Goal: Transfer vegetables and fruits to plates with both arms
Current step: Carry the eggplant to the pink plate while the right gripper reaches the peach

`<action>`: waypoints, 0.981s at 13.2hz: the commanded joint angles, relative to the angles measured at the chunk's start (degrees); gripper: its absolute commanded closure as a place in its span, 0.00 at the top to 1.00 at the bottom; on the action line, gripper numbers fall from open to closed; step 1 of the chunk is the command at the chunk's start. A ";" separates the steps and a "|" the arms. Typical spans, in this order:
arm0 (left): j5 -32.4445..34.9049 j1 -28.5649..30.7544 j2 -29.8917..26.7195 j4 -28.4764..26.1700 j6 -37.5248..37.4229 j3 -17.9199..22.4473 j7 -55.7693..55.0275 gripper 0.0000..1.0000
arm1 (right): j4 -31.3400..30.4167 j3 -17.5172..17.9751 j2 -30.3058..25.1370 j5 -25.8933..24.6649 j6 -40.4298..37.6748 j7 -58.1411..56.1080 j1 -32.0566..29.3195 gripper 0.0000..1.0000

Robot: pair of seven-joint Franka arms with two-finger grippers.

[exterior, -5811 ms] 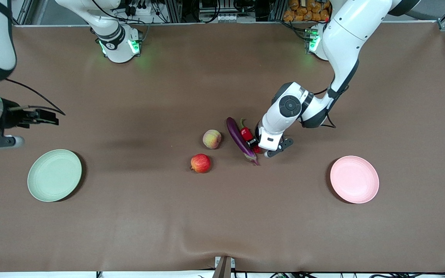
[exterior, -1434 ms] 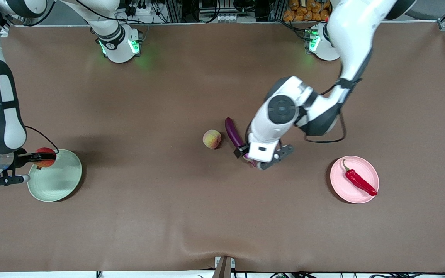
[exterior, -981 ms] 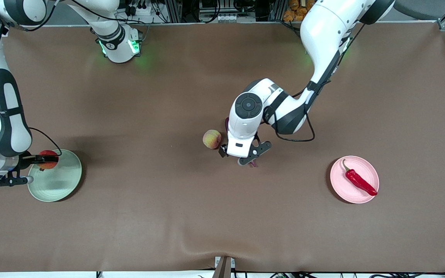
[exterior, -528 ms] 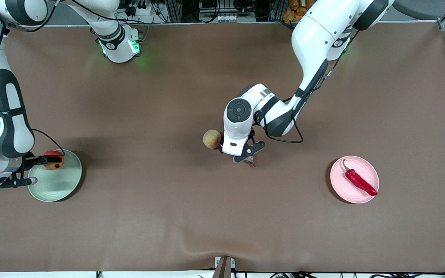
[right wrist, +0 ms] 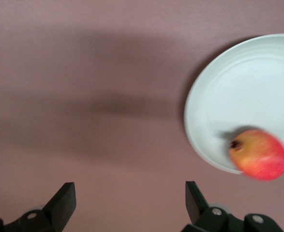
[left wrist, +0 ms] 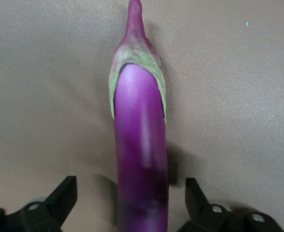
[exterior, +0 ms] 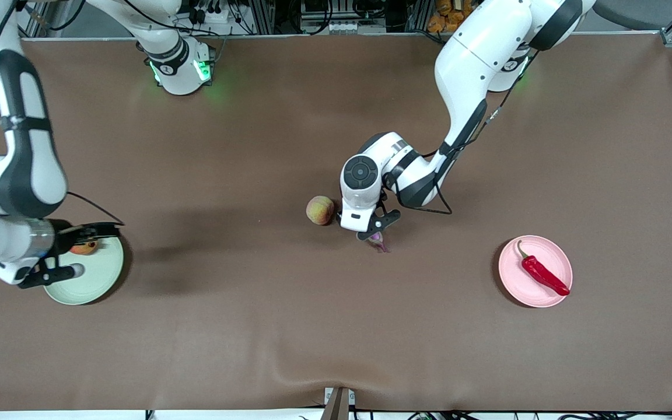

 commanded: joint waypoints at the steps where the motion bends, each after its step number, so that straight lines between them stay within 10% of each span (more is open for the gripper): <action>1: 1.08 -0.52 -0.18 -1.25 1.42 0.46 -1.82 0.07 | -1.37 -0.24 -1.85 2.82 -0.67 15.68 4.93 1.00; 13: 1.43 18.79 -12.74 -3.28 -4.72 0.29 18.80 0.00 | -4.09 -0.41 -2.64 9.94 2.66 41.62 18.91 1.00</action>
